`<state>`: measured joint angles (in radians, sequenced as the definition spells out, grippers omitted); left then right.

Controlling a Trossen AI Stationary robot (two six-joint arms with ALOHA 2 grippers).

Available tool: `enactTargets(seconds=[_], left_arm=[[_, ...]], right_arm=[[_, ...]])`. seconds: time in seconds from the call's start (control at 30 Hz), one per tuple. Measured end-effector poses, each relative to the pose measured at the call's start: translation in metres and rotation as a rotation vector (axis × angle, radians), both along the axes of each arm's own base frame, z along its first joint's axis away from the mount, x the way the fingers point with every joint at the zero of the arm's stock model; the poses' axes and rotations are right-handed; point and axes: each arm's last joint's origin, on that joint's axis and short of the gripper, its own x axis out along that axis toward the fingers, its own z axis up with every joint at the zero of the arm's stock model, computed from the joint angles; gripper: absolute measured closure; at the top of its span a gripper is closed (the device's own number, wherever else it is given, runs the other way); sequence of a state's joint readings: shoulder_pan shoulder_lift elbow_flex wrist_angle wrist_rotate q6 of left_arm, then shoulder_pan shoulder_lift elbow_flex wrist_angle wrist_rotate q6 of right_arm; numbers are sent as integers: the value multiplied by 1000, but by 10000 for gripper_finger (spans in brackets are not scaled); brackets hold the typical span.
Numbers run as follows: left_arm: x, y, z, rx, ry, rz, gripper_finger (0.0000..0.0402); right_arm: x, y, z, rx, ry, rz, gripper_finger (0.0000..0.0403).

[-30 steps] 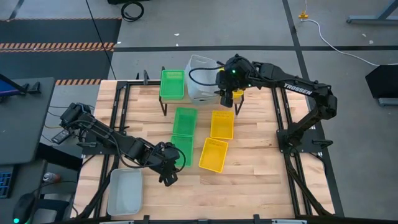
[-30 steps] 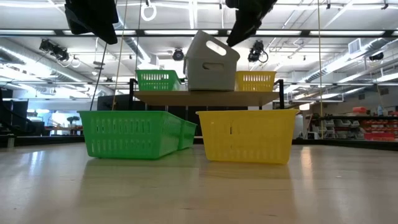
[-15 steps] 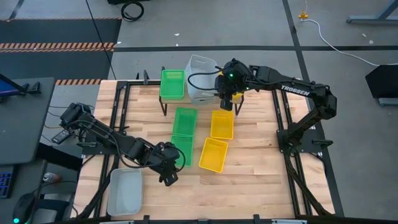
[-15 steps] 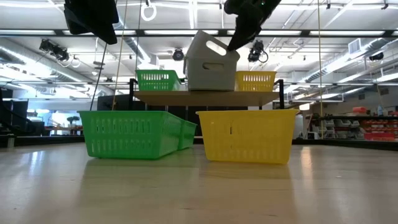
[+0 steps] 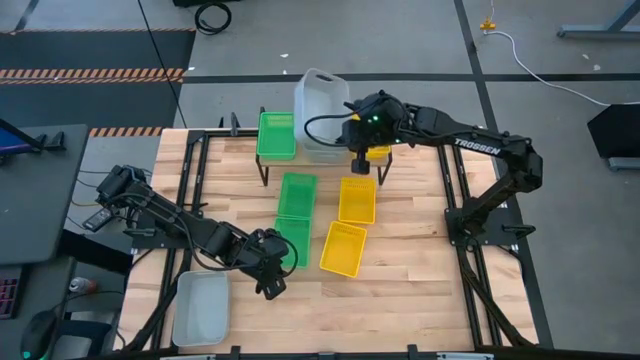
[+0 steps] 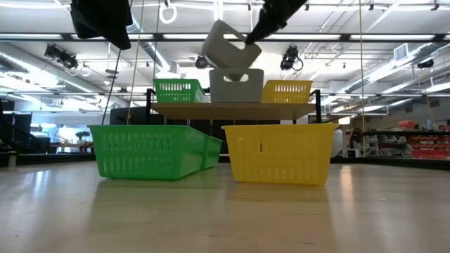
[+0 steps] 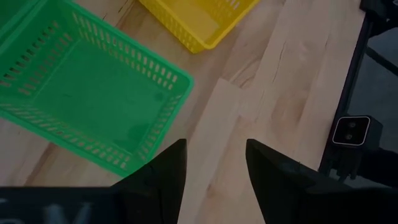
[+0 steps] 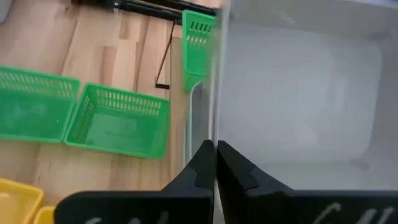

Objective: Stack baskets on shelf by color
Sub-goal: Stack the right gray bin on top of the gray bin on the shelf

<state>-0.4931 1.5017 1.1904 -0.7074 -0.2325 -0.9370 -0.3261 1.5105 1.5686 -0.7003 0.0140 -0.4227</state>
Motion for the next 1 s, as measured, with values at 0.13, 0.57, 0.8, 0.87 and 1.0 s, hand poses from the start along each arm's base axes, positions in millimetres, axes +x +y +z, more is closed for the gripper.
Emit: enactTargets(seconds=[0.13,0.57,0.8,0.87,1.0], left_arm=[[0,0,0,-11,1,16,230],[0,0,0,-17,1,25,230],[0,-1,0,-45,-1,58,230],[0,-2,0,-48,-1,62,230],[-1,-3,0,-54,0,65,230]], right_arm=[[-5,3,12,-34,33,-12,396],[-14,2,7,37,167,-38,393],[-10,1,7,27,145,-47,354],[-9,0,8,23,132,-47,345],[-8,0,10,14,104,-47,329]])
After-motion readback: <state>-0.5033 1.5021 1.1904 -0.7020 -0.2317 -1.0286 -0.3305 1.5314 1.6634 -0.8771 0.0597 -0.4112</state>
